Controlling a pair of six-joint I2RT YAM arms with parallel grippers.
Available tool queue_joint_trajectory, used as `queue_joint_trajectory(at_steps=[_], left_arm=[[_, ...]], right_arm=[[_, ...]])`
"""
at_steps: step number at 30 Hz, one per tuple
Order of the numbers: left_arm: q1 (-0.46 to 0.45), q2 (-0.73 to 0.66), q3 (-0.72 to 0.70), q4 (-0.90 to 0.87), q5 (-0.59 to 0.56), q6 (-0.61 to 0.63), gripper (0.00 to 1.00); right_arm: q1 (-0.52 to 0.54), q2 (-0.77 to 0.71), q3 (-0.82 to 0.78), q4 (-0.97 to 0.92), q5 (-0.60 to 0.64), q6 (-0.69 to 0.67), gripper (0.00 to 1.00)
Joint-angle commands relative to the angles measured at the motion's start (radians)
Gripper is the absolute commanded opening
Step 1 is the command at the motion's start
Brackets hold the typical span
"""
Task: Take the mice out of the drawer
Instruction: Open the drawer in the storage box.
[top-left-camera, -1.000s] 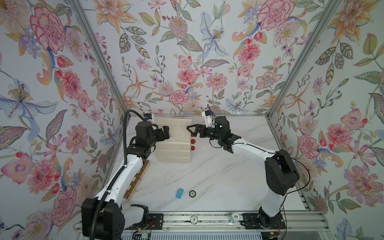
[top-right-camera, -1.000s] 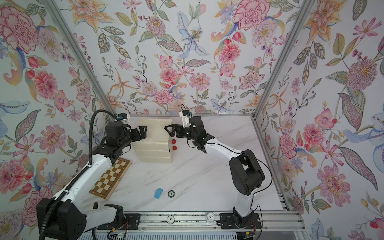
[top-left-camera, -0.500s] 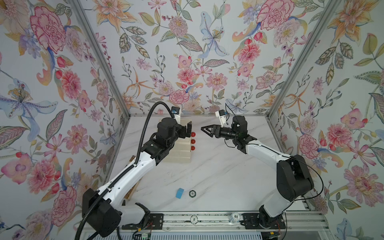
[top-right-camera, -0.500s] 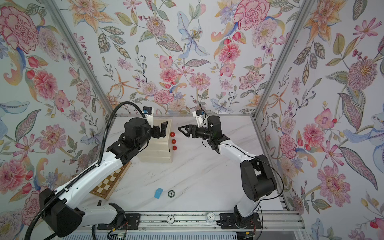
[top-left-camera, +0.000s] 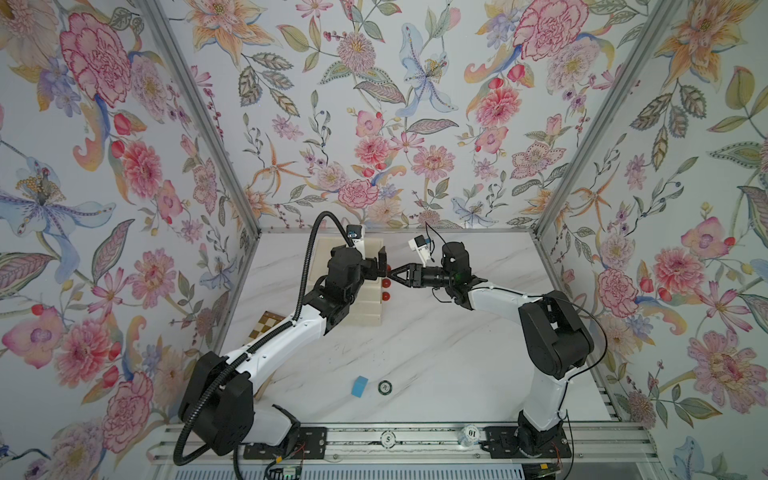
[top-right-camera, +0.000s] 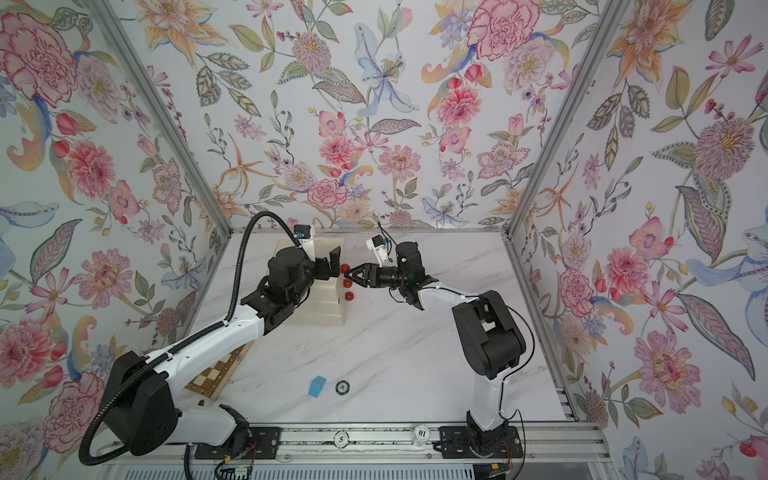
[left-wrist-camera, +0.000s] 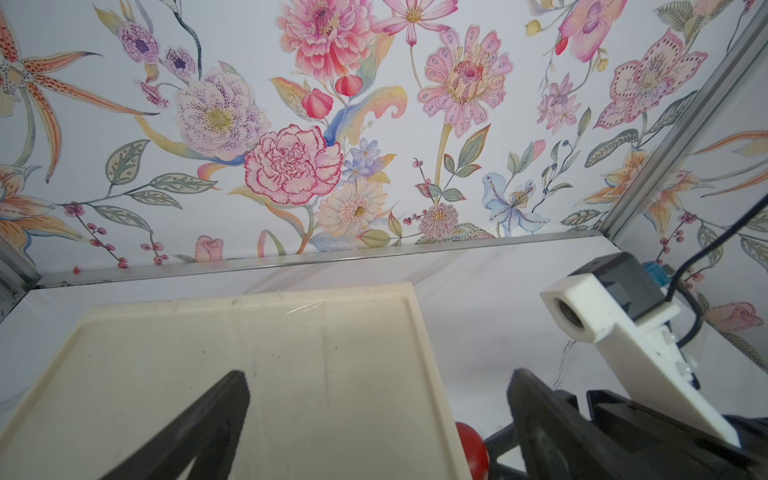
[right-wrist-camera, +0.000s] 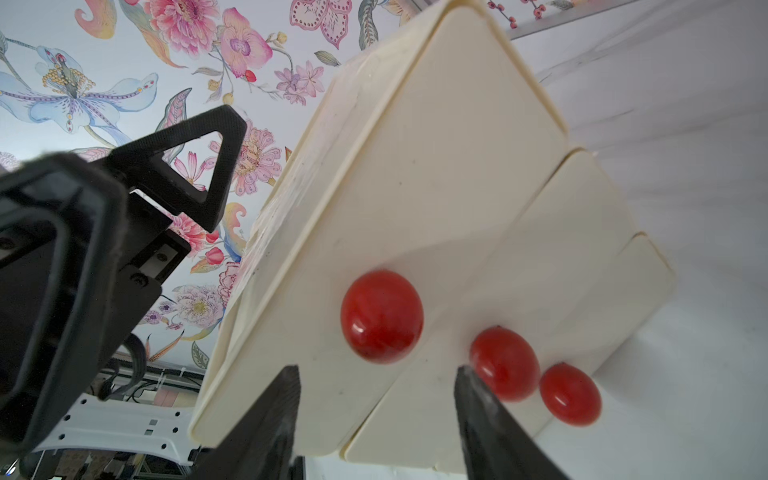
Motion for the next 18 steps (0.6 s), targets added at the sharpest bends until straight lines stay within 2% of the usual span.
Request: queue_joint_trajectory(at_steps=[1,12,15,18], left_arm=[[0.033,-0.019,-0.052,0.065,0.001,-0.060,1.00],[0.077,-0.023,-0.132,0.096,0.053,-0.103,1.00],[0.083,-0.020,-0.146,0.107,0.060,-0.112,1.00],[0.086,-0.017,-0.156,0.111,0.066,-0.118,1.00]], right_arm=[[0.016,0.016,0.033,0.086,-0.013,0.024,0.60],[0.015,0.070,0.048,0.204,0.024,0.110,0.57],[0.017,0.083,0.053,0.210,0.029,0.125,0.49],[0.018,0.088,0.055,0.208,0.030,0.133,0.37]])
